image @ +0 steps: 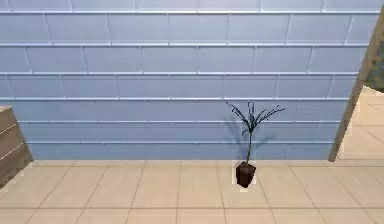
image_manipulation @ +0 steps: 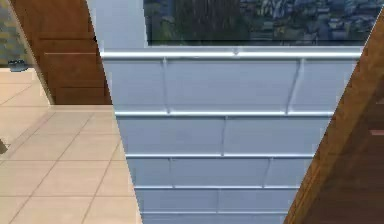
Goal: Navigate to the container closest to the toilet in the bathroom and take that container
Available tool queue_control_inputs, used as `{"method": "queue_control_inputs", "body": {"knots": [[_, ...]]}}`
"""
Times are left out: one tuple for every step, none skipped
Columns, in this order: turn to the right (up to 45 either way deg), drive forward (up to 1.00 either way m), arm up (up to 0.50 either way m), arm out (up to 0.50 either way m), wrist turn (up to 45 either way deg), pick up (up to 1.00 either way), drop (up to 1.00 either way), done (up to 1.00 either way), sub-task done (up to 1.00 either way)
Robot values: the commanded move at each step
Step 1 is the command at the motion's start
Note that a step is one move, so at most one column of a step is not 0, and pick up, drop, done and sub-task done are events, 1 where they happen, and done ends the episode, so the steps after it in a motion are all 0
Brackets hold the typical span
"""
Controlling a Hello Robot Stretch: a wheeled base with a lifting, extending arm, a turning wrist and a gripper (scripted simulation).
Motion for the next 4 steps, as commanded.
{"method": "queue_control_inputs", "body": {"knots": [[45.0, 0.0, 0.0, 0.0, 0.0, 0.0, 0.0, 0.0, 0.0], [0.0, 0.9, 0.0, 0.0, 0.0, 0.0, 0.0, 0.0, 0.0], [12.0, 0.0, 0.0, 0.0, 0.0, 0.0, 0.0, 0.0, 0.0], [0.0, 1.0, 0.0, 0.0, 0.0, 0.0, 0.0, 0.0, 0.0]]}}
